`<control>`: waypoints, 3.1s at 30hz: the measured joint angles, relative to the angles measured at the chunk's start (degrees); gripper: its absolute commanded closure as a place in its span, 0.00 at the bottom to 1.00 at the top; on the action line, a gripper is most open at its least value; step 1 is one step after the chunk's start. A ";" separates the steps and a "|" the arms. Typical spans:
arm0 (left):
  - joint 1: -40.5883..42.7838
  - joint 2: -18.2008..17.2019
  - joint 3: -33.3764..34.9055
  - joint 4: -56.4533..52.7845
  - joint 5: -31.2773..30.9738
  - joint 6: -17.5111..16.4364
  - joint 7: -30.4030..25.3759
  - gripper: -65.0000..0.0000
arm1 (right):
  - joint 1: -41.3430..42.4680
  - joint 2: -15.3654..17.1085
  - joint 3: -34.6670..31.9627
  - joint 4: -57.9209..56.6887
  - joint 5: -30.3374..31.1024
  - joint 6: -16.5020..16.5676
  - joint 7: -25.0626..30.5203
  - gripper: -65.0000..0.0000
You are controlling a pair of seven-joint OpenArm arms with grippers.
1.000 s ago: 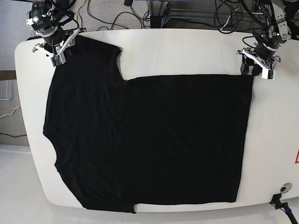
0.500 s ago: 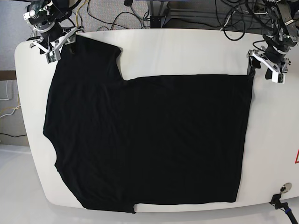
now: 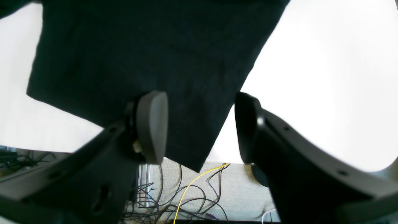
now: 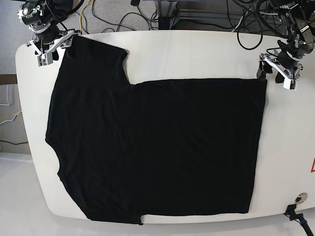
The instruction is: Fold the T-shirt properly
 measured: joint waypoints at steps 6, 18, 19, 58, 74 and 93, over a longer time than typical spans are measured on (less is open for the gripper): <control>-2.08 -0.17 0.09 -1.92 -0.11 0.02 -0.90 0.30 | 0.00 -0.04 0.02 0.00 0.02 -0.02 0.00 0.49; -2.47 1.14 6.29 -1.57 -1.20 0.00 -2.91 0.30 | -0.04 -0.17 0.07 0.00 0.00 0.00 -0.02 0.49; -2.47 1.27 6.32 -1.57 -1.22 0.00 -3.06 0.30 | -0.02 -0.17 0.07 0.00 0.00 0.00 -0.02 0.49; -3.61 1.55 6.34 -1.77 -0.31 0.00 -1.33 1.00 | 2.25 -2.84 10.56 -11.41 18.23 -0.24 -7.41 0.30; -3.61 1.53 6.49 -1.77 -0.31 0.00 -1.33 1.00 | 4.85 -1.01 10.23 -18.62 18.21 -0.28 -7.10 0.30; -3.58 1.55 6.47 -1.77 -0.33 0.00 -1.33 1.00 | 3.93 -3.56 4.46 -15.80 19.47 0.17 -9.25 0.30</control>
